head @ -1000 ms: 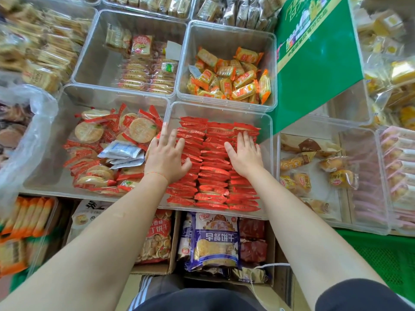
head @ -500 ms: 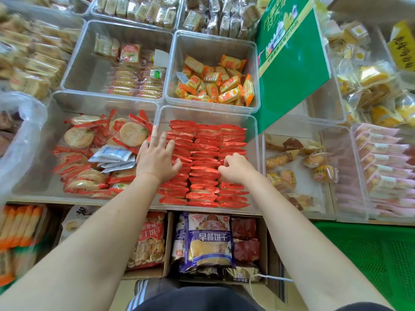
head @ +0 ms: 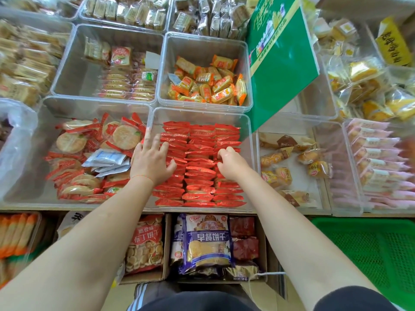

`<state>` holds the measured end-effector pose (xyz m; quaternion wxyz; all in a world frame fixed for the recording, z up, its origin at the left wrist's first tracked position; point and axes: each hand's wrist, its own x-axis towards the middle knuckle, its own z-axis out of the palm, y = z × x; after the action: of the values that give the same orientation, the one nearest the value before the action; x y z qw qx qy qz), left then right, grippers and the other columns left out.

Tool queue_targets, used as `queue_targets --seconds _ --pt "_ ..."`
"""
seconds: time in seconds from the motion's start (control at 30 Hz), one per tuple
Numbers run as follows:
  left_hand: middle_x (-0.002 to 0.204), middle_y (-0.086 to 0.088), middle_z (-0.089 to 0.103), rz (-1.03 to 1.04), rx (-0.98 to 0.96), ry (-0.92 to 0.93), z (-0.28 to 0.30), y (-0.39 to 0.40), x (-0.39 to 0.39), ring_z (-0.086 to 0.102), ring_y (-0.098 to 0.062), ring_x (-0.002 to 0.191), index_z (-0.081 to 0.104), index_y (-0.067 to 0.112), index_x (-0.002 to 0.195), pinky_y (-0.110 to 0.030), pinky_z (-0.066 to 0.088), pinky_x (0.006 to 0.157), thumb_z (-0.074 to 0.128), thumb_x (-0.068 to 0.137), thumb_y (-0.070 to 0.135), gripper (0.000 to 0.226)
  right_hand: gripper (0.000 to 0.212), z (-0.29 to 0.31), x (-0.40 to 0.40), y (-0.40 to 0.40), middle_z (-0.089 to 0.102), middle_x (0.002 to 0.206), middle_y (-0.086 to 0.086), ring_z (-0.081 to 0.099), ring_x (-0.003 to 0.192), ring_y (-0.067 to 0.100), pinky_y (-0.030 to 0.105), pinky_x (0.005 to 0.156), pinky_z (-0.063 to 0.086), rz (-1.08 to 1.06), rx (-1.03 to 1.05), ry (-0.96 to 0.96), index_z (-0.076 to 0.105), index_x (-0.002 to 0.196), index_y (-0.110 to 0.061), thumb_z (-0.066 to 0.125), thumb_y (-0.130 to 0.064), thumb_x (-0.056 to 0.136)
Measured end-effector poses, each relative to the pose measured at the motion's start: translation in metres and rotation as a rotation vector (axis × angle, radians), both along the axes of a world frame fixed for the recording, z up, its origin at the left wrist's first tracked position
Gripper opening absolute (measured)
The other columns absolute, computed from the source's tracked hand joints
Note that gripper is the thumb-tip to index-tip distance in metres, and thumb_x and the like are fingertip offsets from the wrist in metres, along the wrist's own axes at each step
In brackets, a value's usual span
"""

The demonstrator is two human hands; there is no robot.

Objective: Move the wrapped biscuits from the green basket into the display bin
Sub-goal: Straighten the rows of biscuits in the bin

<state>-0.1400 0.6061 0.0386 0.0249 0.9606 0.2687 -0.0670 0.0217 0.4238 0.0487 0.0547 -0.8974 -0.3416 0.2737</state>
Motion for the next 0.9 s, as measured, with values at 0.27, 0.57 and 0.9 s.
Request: queue_targets --seconds 0.27,0.57,0.9 --pt "0.154 -0.014 0.033 0.005 -0.008 -0.008 -0.002 0.000 -0.001 -0.001 -0.034 0.149 0.047 0.014 0.136 -0.051 0.034 0.106 0.036 0.087 0.051 0.063 0.026 0.025 -0.019 -0.006 0.064 0.070 0.008 0.062 0.063 0.025 0.030 0.060 0.050 0.021 -0.440 0.285 0.060 0.065 -0.007 0.049 -0.003 0.087" --pt "0.157 -0.015 0.027 0.001 -0.021 -0.018 -0.001 0.000 -0.001 0.000 -0.033 0.149 0.041 0.014 0.142 -0.051 0.028 0.110 0.038 0.088 0.051 0.066 0.007 0.031 -0.036 -0.028 0.064 0.090 0.003 0.061 0.086 0.025 0.032 0.070 0.051 0.157 -0.281 0.108 0.064 0.087 -0.014 0.058 -0.017 0.084" --pt "0.087 0.006 0.067 -0.233 -0.475 0.100 0.022 -0.077 0.002 0.062 -0.018 0.090 0.073 0.026 0.084 -0.033 0.053 0.080 0.064 0.080 0.039 0.016 0.010 0.022 -0.057 -0.041 0.062 0.097 0.000 0.062 0.092 0.027 0.032 0.069 0.044 0.149 -0.201 -0.073 0.060 0.090 -0.018 0.054 -0.011 0.089"
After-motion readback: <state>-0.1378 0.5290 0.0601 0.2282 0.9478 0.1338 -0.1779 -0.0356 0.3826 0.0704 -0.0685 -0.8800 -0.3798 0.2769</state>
